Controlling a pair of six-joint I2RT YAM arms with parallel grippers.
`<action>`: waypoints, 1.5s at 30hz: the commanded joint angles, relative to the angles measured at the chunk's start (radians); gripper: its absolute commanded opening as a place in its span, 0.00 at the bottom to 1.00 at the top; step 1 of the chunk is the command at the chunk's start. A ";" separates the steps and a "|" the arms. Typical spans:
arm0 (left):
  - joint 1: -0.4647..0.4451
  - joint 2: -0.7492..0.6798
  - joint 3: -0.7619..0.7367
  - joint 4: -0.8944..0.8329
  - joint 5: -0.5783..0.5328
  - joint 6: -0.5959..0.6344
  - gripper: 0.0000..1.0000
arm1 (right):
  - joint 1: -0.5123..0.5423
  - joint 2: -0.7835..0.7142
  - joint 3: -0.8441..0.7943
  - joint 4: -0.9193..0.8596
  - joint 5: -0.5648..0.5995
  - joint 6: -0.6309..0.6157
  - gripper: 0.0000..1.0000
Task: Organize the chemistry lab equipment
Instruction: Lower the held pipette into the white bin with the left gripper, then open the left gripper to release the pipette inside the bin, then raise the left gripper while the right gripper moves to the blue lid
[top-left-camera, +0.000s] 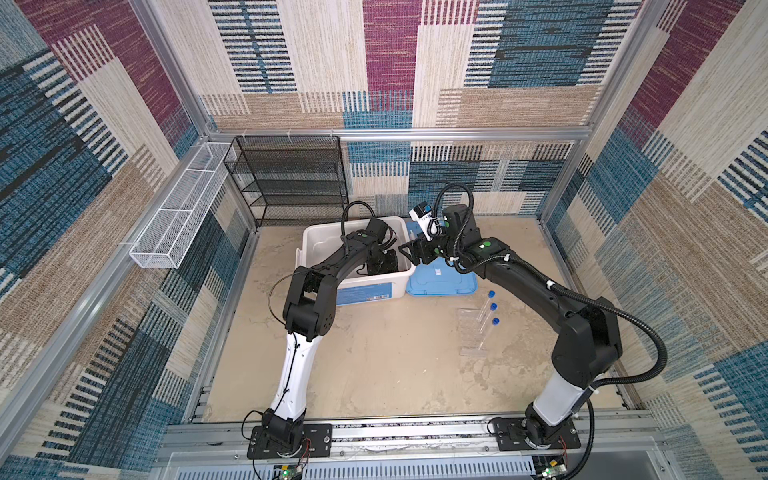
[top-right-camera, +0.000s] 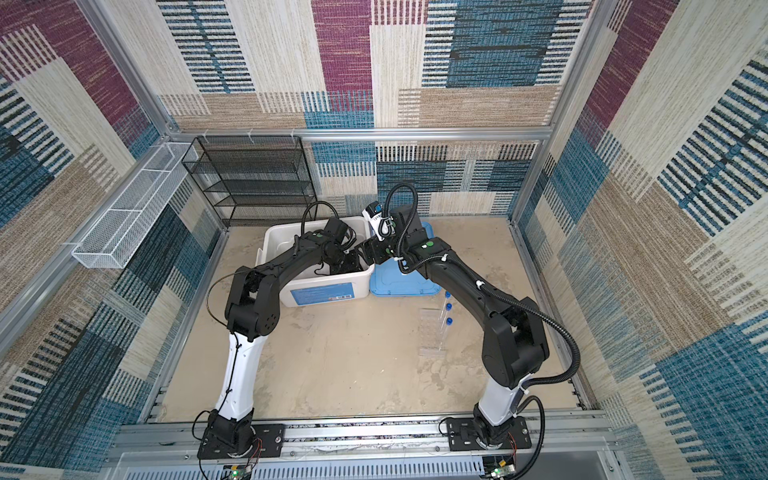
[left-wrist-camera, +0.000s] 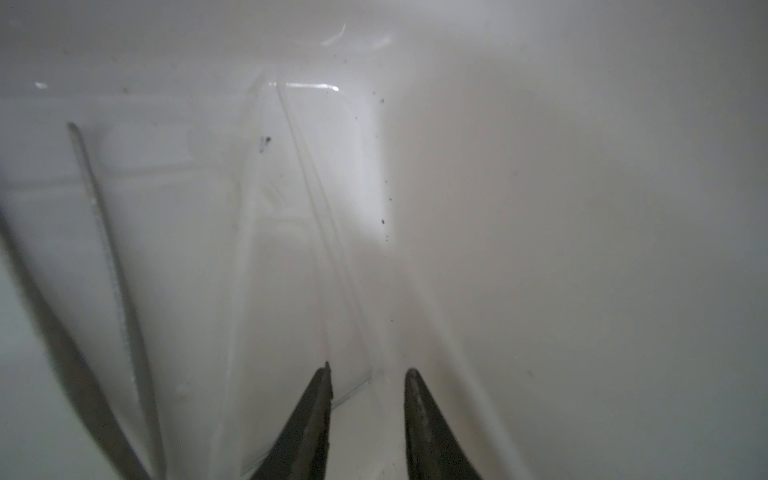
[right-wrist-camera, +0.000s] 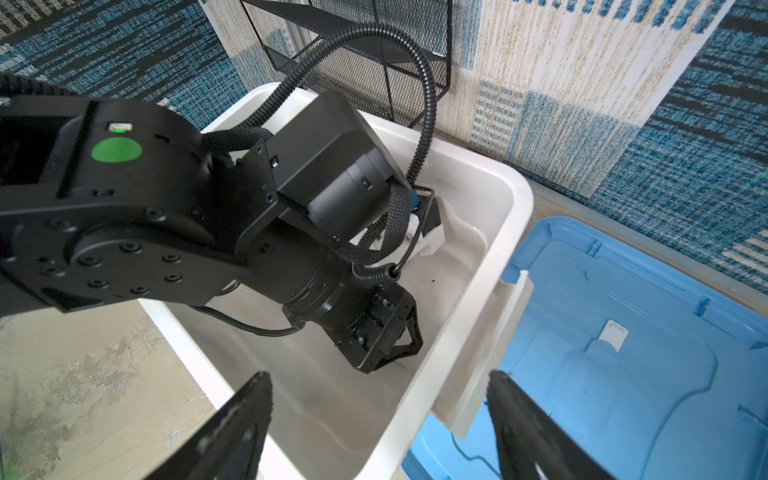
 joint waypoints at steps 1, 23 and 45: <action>0.000 -0.014 0.004 -0.019 -0.014 0.027 0.38 | 0.003 -0.012 -0.005 0.036 0.017 -0.001 0.83; -0.001 -0.329 -0.038 -0.035 -0.069 0.061 0.92 | -0.004 -0.150 -0.026 0.030 0.095 -0.006 0.95; 0.037 -0.967 -0.698 0.428 0.052 -0.013 1.00 | -0.328 -0.023 -0.104 -0.032 0.148 0.108 0.98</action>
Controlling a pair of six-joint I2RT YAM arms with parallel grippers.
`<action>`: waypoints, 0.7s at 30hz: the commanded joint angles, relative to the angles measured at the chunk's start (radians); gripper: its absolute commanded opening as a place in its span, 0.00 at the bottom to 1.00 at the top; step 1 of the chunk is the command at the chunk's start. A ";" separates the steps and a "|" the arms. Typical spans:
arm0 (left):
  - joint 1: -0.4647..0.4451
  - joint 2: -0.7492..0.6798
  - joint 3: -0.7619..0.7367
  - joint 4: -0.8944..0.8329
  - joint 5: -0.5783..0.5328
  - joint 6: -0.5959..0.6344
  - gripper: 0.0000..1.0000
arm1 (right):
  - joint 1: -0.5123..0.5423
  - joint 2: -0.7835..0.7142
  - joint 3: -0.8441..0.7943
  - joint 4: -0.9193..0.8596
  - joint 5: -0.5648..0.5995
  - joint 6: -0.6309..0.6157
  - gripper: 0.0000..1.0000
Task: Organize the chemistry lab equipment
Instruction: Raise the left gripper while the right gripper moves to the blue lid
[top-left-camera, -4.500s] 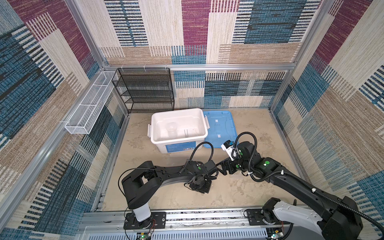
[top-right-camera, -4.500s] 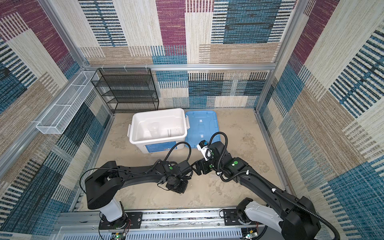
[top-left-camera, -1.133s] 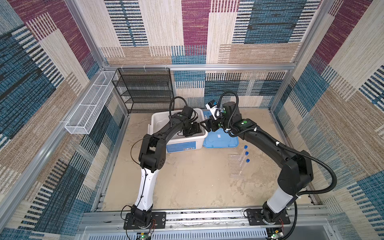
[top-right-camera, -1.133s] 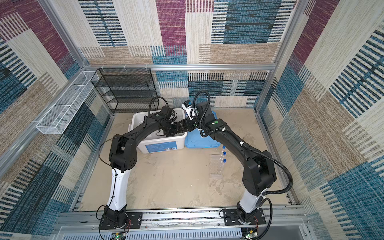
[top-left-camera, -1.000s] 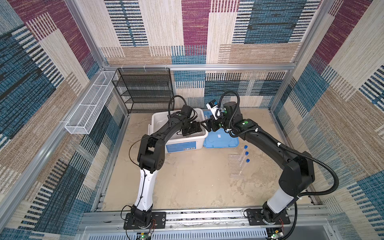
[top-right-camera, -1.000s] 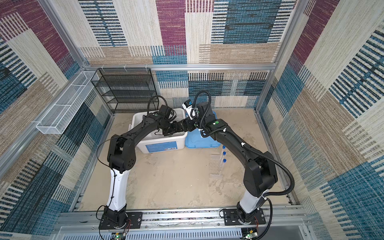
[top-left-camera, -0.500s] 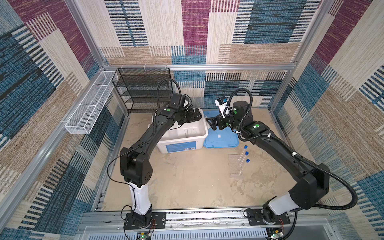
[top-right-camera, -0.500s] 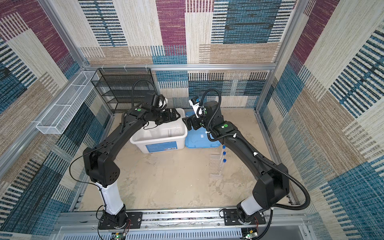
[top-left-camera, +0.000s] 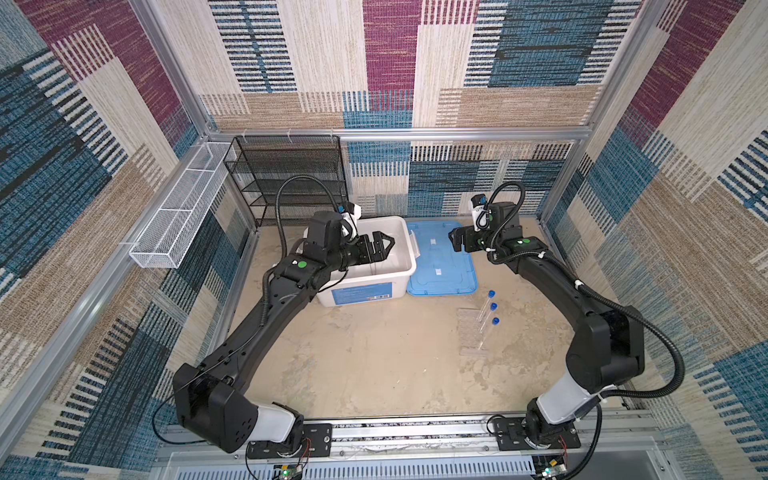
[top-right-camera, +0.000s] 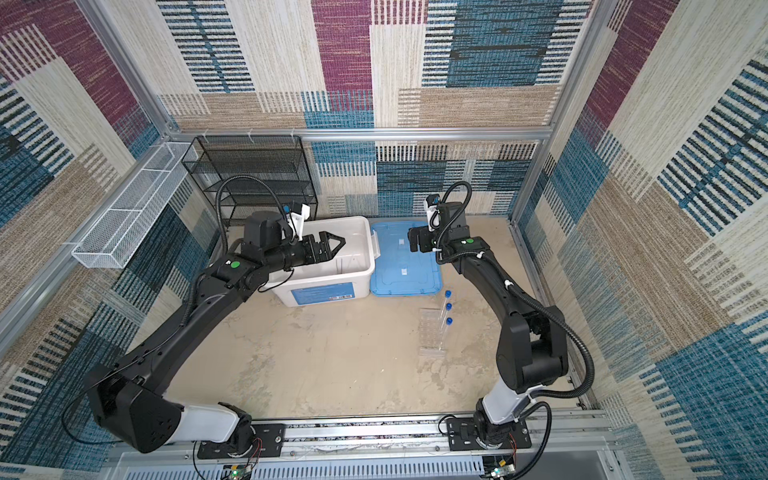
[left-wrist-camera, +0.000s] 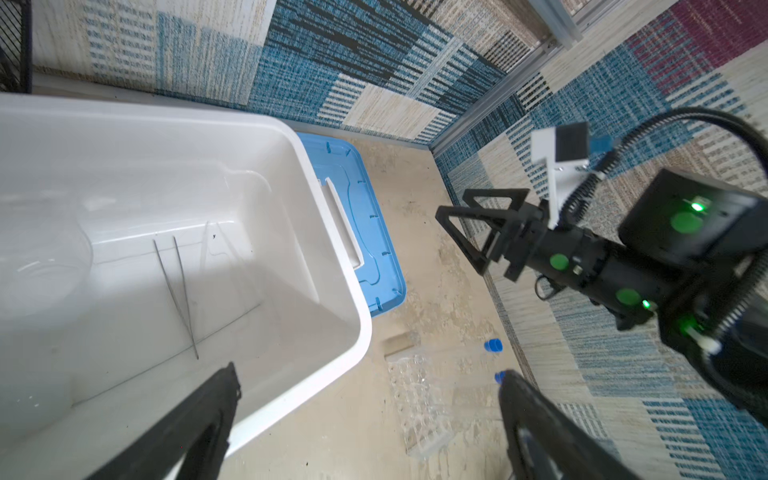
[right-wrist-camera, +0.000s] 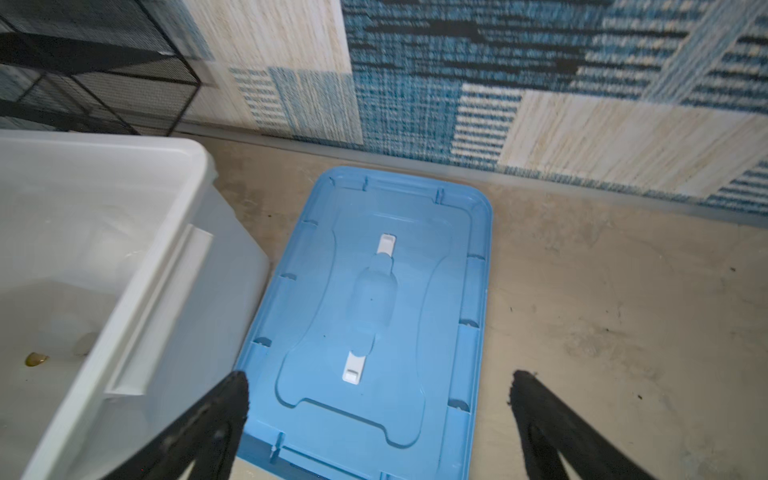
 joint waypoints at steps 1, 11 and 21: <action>0.042 -0.028 -0.090 0.111 0.060 -0.023 1.00 | -0.040 0.037 0.009 -0.009 -0.043 0.034 0.98; 0.062 -0.081 -0.169 0.086 0.092 0.037 0.99 | -0.129 0.218 0.042 -0.045 -0.077 0.033 0.86; -0.025 -0.092 -0.172 0.000 0.090 0.019 0.99 | -0.137 0.383 0.089 -0.033 -0.093 0.029 0.61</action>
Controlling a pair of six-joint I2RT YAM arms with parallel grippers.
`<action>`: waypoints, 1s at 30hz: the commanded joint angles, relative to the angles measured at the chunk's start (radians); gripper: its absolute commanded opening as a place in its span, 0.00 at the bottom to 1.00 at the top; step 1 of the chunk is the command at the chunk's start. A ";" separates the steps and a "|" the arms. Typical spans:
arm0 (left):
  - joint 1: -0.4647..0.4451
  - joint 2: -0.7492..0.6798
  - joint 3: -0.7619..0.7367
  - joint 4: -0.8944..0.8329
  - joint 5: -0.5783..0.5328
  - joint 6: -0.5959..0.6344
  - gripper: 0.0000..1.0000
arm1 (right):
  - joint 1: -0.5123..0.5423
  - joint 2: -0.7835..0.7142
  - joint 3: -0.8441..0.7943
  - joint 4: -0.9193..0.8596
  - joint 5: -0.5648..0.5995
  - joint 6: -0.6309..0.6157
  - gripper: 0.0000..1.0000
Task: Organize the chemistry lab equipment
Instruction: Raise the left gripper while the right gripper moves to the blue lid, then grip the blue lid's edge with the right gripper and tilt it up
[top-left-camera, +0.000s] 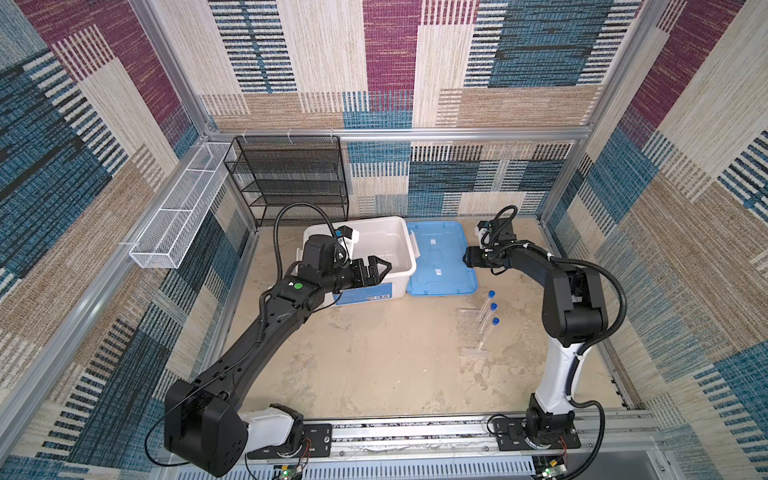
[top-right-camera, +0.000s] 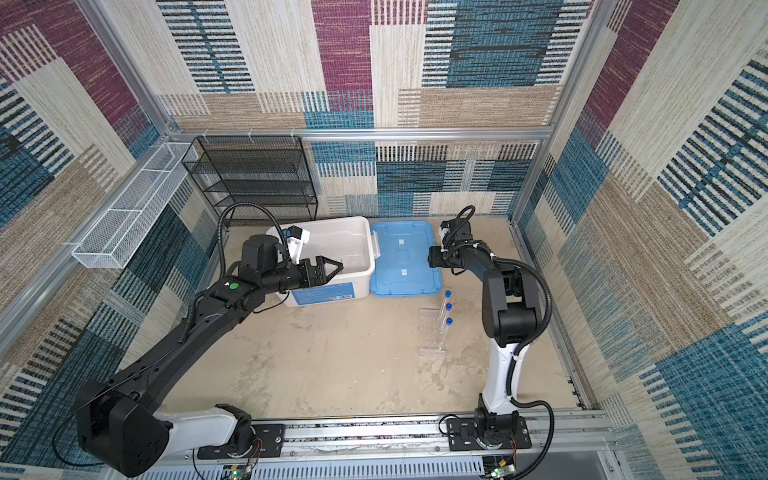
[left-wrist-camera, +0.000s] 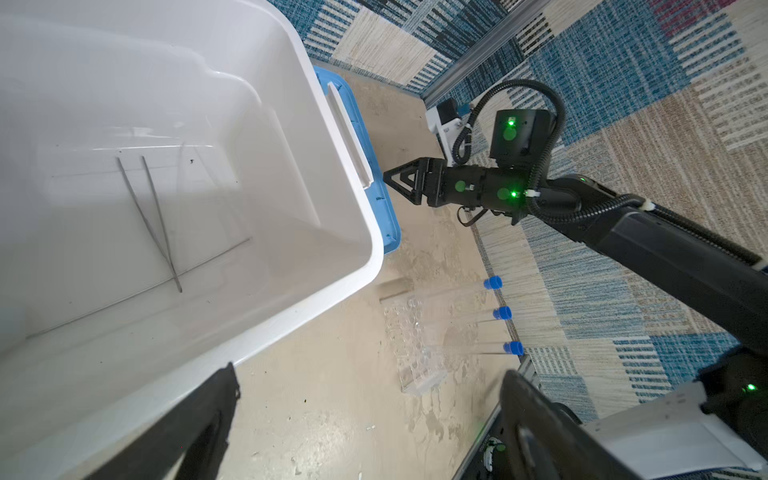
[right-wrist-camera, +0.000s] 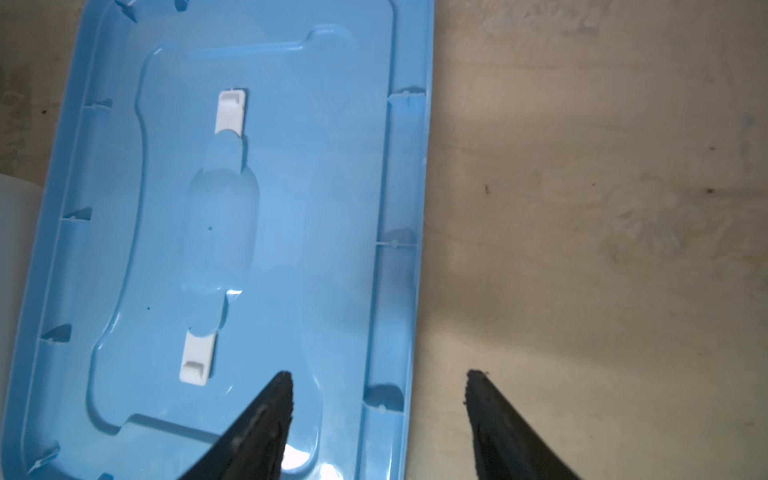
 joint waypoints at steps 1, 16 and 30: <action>-0.028 -0.003 0.020 -0.053 -0.032 0.035 0.99 | 0.000 0.039 0.029 0.008 -0.006 0.005 0.57; -0.039 0.006 -0.017 -0.014 0.033 -0.043 0.98 | 0.000 0.124 0.063 0.006 0.052 -0.023 0.14; -0.045 -0.011 -0.003 -0.043 -0.006 -0.055 0.98 | -0.002 -0.066 0.001 0.062 0.129 -0.004 0.00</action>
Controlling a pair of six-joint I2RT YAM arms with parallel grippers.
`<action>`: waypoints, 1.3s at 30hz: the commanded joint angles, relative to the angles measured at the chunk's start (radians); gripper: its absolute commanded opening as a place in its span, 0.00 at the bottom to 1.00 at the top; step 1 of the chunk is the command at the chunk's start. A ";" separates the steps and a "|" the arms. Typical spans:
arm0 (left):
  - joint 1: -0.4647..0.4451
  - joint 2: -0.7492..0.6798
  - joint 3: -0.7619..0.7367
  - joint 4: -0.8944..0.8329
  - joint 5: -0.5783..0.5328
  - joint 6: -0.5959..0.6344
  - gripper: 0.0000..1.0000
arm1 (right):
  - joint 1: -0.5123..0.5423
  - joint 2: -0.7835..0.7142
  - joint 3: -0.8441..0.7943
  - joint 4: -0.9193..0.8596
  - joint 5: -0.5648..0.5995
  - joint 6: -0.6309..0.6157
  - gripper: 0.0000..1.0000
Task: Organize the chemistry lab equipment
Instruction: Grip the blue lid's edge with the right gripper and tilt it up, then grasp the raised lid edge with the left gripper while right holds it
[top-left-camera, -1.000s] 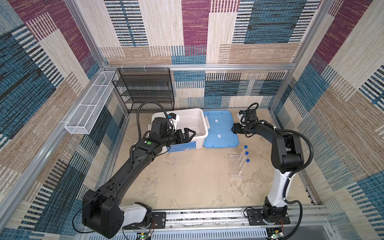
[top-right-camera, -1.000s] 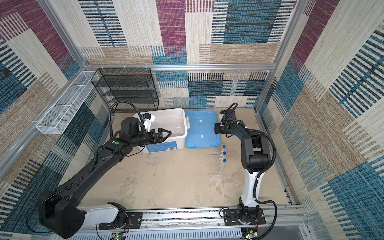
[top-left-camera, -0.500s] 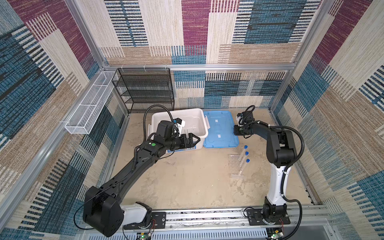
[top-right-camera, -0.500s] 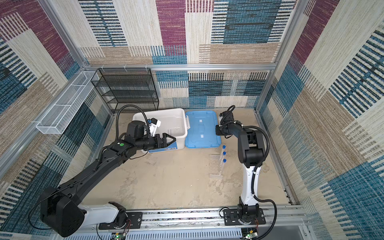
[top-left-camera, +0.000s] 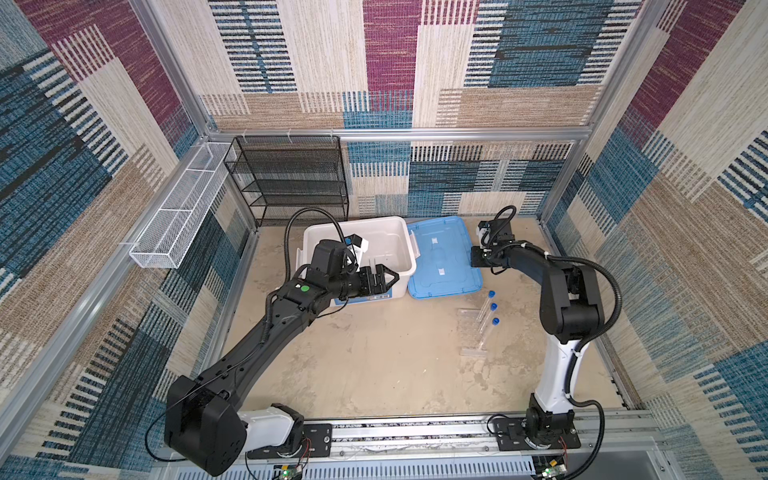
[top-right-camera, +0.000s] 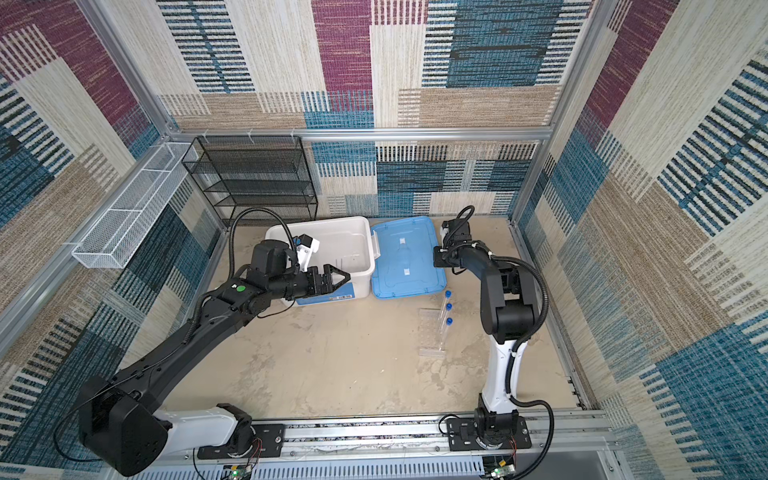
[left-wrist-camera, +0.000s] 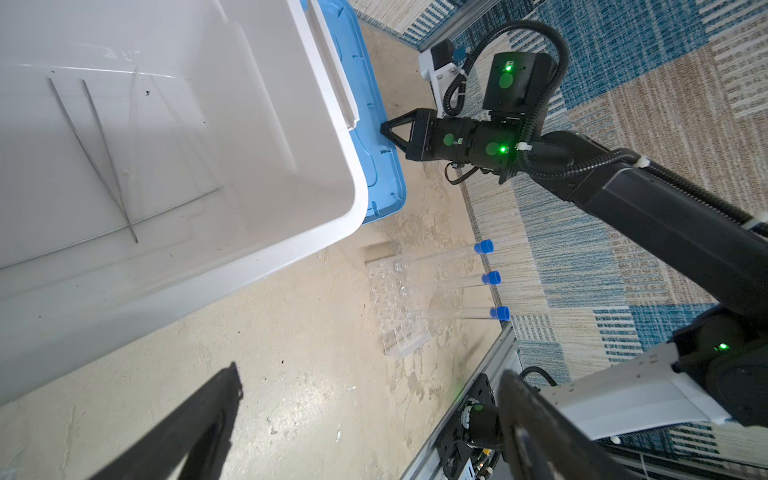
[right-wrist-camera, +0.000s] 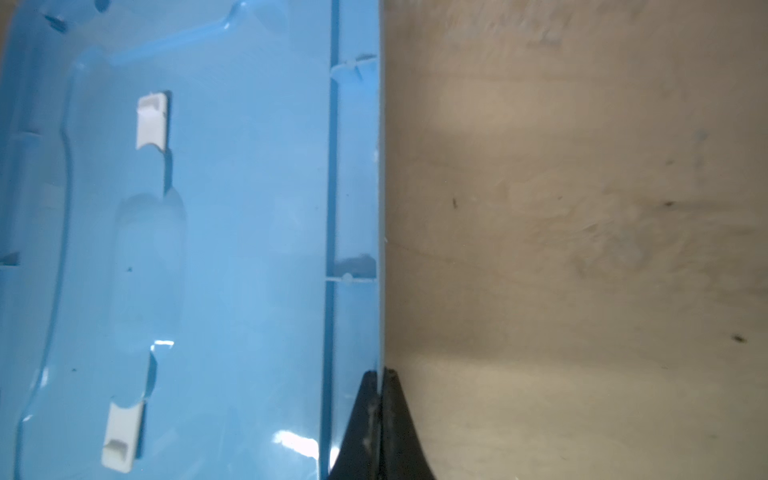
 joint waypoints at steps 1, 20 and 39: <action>-0.002 -0.010 0.010 0.003 -0.030 -0.013 0.98 | -0.001 -0.053 0.001 0.031 0.042 0.004 0.00; -0.119 0.054 0.262 -0.090 -0.152 0.085 0.98 | -0.014 -0.435 -0.036 0.012 0.227 0.016 0.00; -0.121 0.205 0.417 0.097 -0.109 0.111 1.00 | -0.013 -0.769 -0.094 0.057 -0.244 0.200 0.00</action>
